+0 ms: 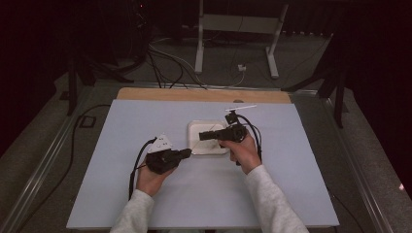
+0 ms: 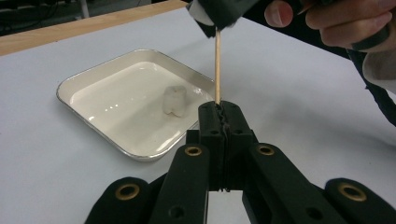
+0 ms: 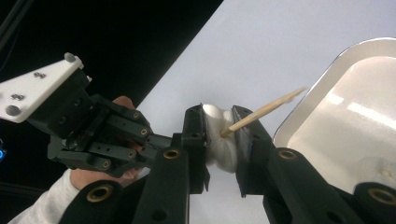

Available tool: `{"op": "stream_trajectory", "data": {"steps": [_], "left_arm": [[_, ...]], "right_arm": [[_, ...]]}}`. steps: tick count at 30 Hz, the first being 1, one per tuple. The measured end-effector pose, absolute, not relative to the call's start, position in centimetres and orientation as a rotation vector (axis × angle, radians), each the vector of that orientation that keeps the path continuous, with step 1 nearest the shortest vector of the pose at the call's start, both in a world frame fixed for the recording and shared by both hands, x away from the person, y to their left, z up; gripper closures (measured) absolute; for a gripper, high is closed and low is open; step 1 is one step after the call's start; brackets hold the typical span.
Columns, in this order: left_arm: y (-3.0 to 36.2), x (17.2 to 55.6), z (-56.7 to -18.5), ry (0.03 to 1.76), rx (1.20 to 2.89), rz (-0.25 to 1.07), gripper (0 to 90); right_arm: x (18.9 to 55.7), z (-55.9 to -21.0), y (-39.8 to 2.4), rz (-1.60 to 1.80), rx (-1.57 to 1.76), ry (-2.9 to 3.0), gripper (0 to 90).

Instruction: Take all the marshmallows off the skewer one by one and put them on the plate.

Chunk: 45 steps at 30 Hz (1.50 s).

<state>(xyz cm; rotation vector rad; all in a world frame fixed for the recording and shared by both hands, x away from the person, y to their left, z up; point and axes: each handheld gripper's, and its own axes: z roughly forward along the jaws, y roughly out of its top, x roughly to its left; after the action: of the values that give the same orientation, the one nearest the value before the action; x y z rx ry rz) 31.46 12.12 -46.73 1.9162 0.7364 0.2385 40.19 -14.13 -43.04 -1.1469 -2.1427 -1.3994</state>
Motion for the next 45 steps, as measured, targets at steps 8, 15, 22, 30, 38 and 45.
{"op": "stream_trajectory", "data": {"steps": [8,15,22,30,38,45], "left_arm": [[12.1,31.4,-46.8,0.725,1.939,0.241,90.0],[12.4,31.4,-46.7,0.732,1.923,0.236,90.0],[12.7,31.4,-46.7,0.726,1.922,0.239,90.0],[13.3,31.4,-46.8,0.744,1.928,0.253,90.0],[13.6,31.5,-46.6,0.778,1.907,0.268,90.0],[13.7,31.5,-46.5,0.79,1.898,0.272,90.0]], "right_arm": [[40.8,-42.1,-16.5,-1.449,-1.214,-2.129,77.5],[40.9,-41.8,-16.6,-1.461,-1.212,-2.135,77.5],[41.1,-41.6,-16.7,-1.472,-1.214,-2.13,77.5],[41.2,-40.9,-17.3,-1.529,-1.241,-2.132,77.6],[41.2,-40.2,-18.5,-1.54,-1.287,-2.2,76.6],[41.0,-40.8,-17.7,-1.497,-1.342,-2.347,73.3]]}}
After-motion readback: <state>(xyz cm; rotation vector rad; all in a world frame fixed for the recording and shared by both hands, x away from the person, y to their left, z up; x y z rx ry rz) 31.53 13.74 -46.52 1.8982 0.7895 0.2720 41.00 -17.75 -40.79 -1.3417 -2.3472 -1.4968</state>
